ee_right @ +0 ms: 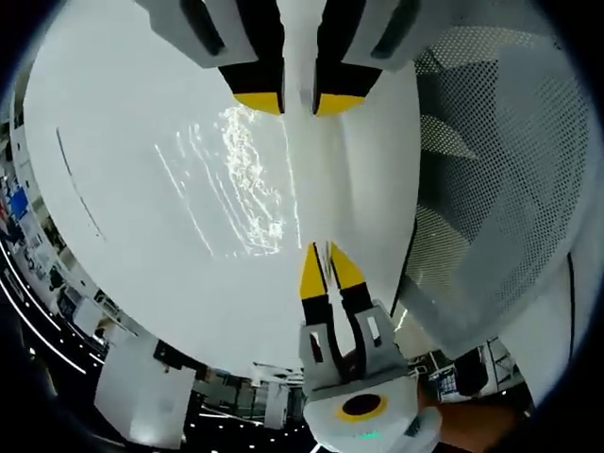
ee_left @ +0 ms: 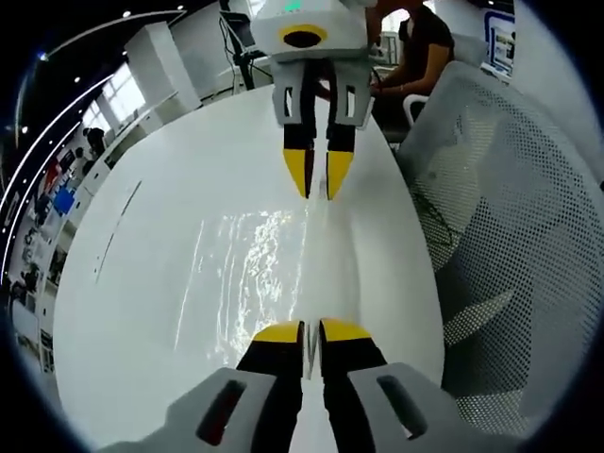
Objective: Open the resealable bag by pulling the two sides of the seal apart until the entire bag opening is separated and visibly accessible.
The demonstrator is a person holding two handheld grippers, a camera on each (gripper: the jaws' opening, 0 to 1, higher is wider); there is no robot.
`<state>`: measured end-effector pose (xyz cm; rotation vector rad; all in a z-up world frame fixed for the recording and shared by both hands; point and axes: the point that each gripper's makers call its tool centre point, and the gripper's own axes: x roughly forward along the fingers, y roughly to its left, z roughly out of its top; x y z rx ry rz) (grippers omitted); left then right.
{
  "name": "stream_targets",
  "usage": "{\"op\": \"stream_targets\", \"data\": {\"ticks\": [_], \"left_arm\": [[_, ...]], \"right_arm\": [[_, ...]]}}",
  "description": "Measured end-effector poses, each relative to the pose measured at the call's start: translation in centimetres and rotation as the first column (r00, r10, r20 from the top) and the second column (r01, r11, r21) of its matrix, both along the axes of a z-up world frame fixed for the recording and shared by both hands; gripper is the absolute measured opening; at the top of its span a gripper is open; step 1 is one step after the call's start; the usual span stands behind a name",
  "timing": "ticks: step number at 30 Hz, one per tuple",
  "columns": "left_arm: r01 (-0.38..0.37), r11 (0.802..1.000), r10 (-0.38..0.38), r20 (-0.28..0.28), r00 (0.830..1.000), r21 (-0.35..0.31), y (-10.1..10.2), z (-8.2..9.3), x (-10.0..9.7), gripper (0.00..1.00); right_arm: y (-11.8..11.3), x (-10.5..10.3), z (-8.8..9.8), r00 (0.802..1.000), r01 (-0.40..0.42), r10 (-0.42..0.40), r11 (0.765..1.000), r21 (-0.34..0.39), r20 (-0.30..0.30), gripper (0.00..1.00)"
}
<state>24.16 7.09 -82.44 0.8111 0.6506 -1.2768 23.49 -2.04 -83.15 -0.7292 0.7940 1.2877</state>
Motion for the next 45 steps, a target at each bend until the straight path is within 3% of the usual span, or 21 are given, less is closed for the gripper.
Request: {"op": "stream_targets", "data": {"ticks": [14,24,29,36,45], "left_arm": [[-0.002,1.000,0.002,0.010,1.000,0.018,0.4,-0.2,0.0,0.07],[-0.004,1.000,0.004,0.017,1.000,0.010,0.4,-0.1,0.2,0.07],[-0.002,1.000,0.002,0.011,1.000,-0.001,0.2,0.2,0.1,0.12],[0.022,0.999,-0.022,0.025,0.999,-0.024,-0.2,0.8,0.0,0.20],[0.065,0.997,-0.062,0.057,0.996,-0.047,-0.9,1.7,-0.3,0.17]], "right_arm": [[2.7,0.0,1.2,0.999,0.042,-0.039,0.995,0.092,-0.038,0.08],[3.6,0.8,-0.2,0.996,0.067,-0.064,0.996,0.066,-0.058,0.06],[3.6,0.6,-0.7,0.991,0.096,-0.091,0.994,0.054,-0.100,0.00],[3.8,0.5,-0.8,0.989,0.097,-0.092,0.994,0.044,-0.113,0.00],[4.3,0.9,-0.7,0.984,0.123,-0.118,0.992,0.034,-0.132,0.00]]}}
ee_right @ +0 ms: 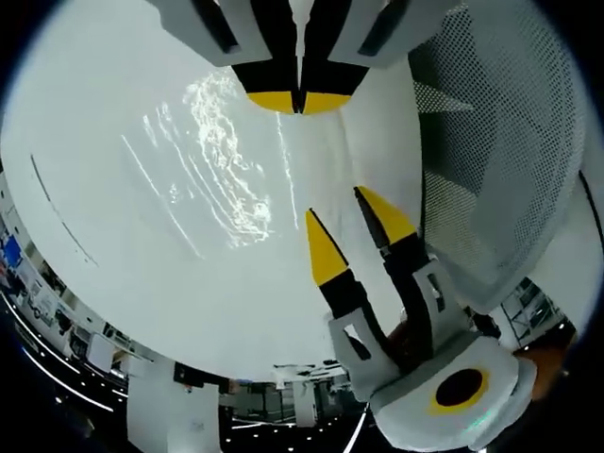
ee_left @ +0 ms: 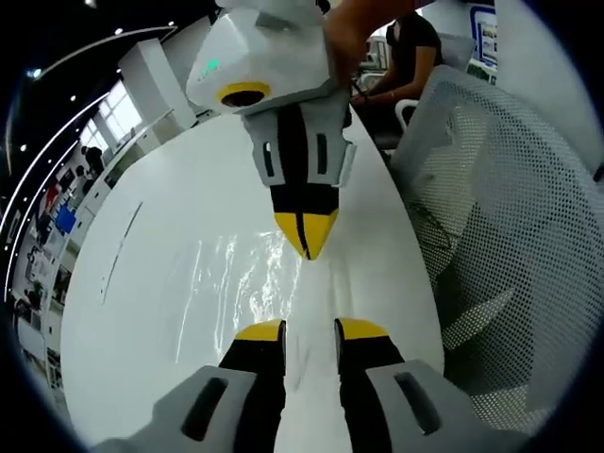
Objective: Open the resealable bag by pulling the two sides of the seal apart until the entire bag opening is separated and visibly accessible.
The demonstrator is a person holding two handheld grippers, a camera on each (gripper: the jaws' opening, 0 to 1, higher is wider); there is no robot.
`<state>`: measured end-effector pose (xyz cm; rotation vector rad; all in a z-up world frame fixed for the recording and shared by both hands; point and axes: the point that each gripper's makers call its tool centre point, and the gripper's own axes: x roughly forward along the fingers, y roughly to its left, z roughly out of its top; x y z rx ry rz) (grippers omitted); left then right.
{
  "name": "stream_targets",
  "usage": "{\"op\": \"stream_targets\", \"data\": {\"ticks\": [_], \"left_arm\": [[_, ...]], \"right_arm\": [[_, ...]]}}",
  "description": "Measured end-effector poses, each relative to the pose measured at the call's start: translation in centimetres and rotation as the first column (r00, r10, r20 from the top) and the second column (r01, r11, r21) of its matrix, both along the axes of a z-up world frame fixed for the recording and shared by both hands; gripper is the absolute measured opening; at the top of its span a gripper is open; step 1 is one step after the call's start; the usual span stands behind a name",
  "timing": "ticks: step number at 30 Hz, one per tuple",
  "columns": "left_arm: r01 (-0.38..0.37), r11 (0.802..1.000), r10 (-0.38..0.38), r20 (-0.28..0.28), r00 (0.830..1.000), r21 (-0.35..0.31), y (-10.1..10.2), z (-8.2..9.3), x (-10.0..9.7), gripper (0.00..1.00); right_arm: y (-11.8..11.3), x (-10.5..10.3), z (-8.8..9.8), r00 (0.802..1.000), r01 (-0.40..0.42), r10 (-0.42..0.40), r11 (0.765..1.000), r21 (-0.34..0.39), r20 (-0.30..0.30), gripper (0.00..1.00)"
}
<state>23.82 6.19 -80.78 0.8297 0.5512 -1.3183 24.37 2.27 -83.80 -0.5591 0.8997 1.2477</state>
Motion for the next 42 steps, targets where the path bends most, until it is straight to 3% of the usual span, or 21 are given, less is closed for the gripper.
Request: {"op": "stream_targets", "data": {"ticks": [10,15,21,35,42], "left_arm": [[0.052,0.998,-0.051,0.058,0.997,-0.019,-0.9,1.0,-0.1,0.08],[0.046,0.999,-0.047,0.058,0.997,0.008,-0.8,0.5,0.3,0.09],[0.046,0.998,-0.049,0.095,0.994,0.032,-0.8,0.6,1.0,0.08],[0.028,0.999,-0.032,0.143,0.989,0.034,-0.6,1.3,2.6,0.01],[0.035,0.999,-0.039,0.155,0.987,0.031,-0.7,1.8,2.8,0.01]], "right_arm": [[0.1,0.7,0.6,1.000,0.025,-0.025,1.000,-0.015,0.002,0.00],[0.4,0.6,1.3,1.000,0.002,-0.002,1.000,0.003,0.031,0.00],[1.1,2.2,3.4,0.989,-0.021,0.010,0.997,0.073,0.148,0.00],[0.8,4.3,5.7,0.969,0.018,-0.046,0.993,0.117,0.244,0.00],[1.0,5.5,7.6,0.933,-0.008,-0.045,0.989,0.145,0.358,0.00]]}}
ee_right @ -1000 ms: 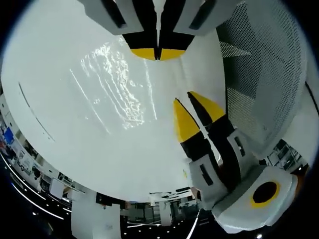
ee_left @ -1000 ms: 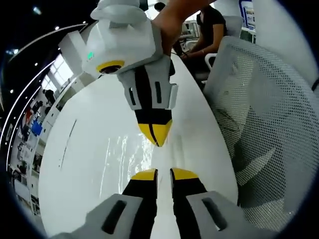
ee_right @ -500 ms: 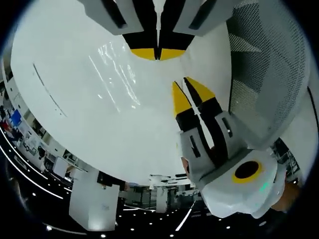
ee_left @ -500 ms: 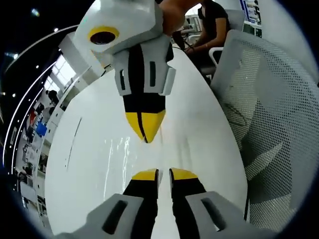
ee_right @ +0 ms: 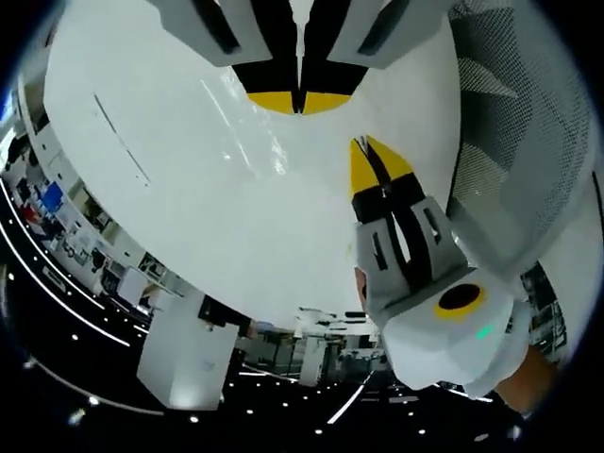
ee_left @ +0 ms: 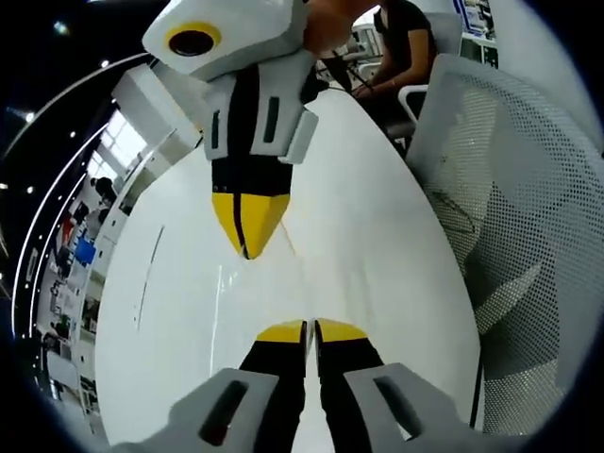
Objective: Open the resealable bag by pulling the two sides of the seal apart until the entire bag opening is separated and visibly accessible.
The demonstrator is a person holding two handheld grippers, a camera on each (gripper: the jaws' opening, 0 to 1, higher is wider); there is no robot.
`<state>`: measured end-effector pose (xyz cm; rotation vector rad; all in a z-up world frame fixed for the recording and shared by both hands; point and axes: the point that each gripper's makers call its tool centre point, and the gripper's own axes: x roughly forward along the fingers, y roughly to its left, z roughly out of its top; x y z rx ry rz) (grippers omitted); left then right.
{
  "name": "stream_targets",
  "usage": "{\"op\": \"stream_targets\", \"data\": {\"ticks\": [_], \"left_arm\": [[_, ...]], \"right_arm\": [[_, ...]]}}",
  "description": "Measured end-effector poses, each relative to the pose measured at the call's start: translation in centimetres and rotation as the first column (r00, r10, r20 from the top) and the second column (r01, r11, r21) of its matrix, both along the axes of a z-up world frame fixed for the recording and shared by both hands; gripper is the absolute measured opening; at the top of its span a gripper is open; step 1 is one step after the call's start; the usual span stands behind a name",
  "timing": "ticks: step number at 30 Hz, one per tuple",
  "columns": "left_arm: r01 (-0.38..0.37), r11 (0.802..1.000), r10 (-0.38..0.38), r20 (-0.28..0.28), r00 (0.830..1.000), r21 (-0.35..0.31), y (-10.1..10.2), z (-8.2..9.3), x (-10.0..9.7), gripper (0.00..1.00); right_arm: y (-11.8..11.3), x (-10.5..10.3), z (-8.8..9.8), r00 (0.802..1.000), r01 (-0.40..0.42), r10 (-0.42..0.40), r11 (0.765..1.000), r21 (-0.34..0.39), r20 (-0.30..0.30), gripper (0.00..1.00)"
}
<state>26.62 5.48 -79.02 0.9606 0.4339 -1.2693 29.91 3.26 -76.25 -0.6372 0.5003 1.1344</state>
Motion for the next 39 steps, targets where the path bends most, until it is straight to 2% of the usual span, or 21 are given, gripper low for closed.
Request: {"op": "stream_targets", "data": {"ticks": [1,2,4,5,12,26,39], "left_arm": [[0.000,1.000,0.000,0.003,1.000,-0.001,0.0,0.1,0.1,0.01],[-0.001,1.000,0.001,0.004,1.000,-0.002,-0.1,0.1,0.1,0.00],[-0.003,1.000,0.003,0.015,1.000,-0.005,-0.2,0.4,0.3,0.01],[-0.002,1.000,0.002,0.030,1.000,-0.008,-0.2,0.6,0.5,0.01],[-0.012,1.000,0.013,0.053,0.999,-0.025,-0.4,1.5,1.1,0.01],[-0.031,0.999,0.033,0.083,0.996,-0.027,-0.8,2.0,2.2,0.01],[-0.039,0.999,0.042,0.082,0.996,-0.028,-0.9,1.8,2.4,0.01]], "right_arm": [[0.1,0.5,0.5,0.998,-0.019,0.019,1.000,0.001,0.060,0.00],[0.2,0.7,0.8,0.996,-0.032,0.032,0.999,-0.001,0.089,0.00],[0.2,0.6,1.1,0.994,-0.032,0.032,0.999,0.004,0.100,0.00],[0.3,1.0,1.7,0.990,-0.038,0.037,0.999,0.010,0.140,0.00],[0.5,1.8,3.0,0.977,-0.049,0.042,0.999,0.025,0.209,0.00],[0.5,2.6,5.0,0.954,-0.055,0.041,0.998,0.042,0.297,0.00],[0.9,2.9,5.5,0.950,-0.061,0.046,0.997,0.040,0.309,0.00]]}}
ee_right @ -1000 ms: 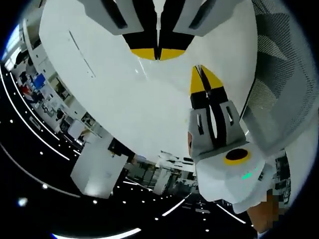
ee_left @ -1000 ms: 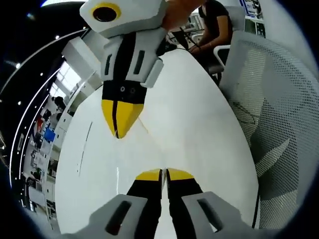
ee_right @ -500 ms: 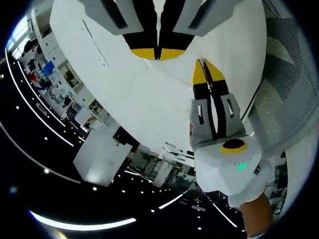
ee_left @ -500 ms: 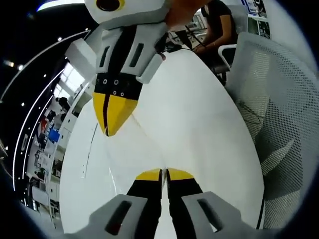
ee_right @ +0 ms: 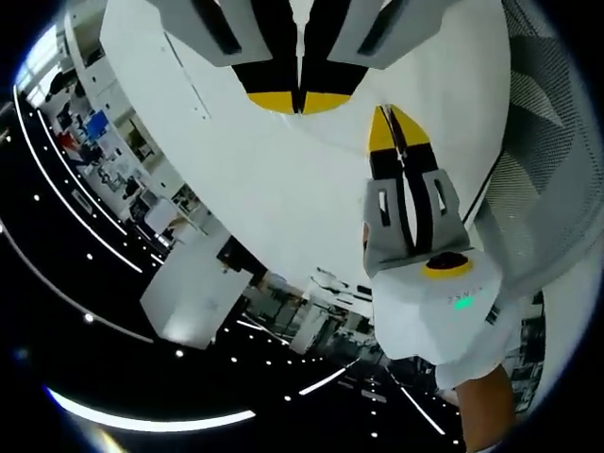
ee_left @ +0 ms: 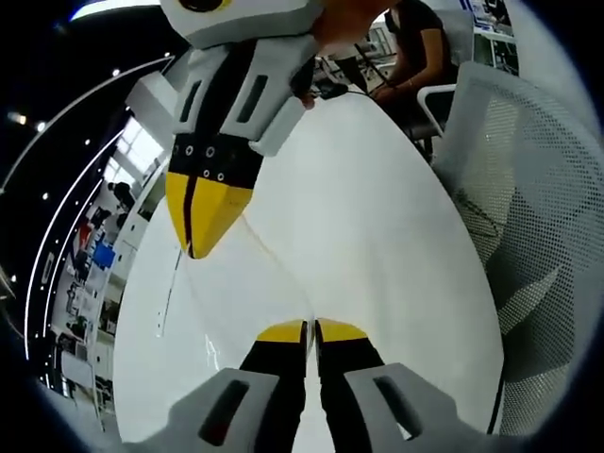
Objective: Open the resealable bag by pulling the two sides of the seal apart until the entire bag opening is separated and visibly accessible.
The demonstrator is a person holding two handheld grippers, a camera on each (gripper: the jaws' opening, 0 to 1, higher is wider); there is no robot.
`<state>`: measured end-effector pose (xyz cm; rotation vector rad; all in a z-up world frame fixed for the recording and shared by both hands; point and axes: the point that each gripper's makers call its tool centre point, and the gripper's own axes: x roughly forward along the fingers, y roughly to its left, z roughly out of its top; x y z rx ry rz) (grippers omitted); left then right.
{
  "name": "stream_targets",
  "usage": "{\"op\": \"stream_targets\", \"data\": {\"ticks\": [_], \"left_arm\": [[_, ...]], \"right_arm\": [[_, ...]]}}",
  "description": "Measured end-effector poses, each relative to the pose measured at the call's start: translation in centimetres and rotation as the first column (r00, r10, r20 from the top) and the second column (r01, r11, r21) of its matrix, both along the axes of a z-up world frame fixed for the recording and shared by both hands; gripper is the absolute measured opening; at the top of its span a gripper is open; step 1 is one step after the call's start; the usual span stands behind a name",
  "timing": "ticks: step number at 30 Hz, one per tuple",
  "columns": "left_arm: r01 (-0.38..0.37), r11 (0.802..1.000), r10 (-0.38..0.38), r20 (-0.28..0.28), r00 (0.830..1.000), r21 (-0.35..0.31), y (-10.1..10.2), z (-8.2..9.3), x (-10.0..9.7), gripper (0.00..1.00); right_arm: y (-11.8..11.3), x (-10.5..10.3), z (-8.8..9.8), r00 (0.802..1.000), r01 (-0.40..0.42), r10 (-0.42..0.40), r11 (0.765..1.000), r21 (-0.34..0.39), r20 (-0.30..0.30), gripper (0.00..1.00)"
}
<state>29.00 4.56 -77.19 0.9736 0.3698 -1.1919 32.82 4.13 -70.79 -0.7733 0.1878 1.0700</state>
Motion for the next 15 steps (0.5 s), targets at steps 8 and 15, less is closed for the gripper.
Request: {"op": "stream_targets", "data": {"ticks": [8,15], "left_arm": [[-0.028,1.000,0.028,-0.002,1.000,-0.004,0.1,0.0,0.8,0.01],[-0.050,0.999,0.050,-0.025,0.998,0.015,0.5,-0.8,1.0,0.01]], "right_arm": [[0.5,0.5,0.2,1.000,0.009,-0.009,1.000,0.018,-0.013,0.00],[0.3,0.8,-1.1,0.999,0.012,-0.013,1.000,-0.018,-0.035,0.00]]}}
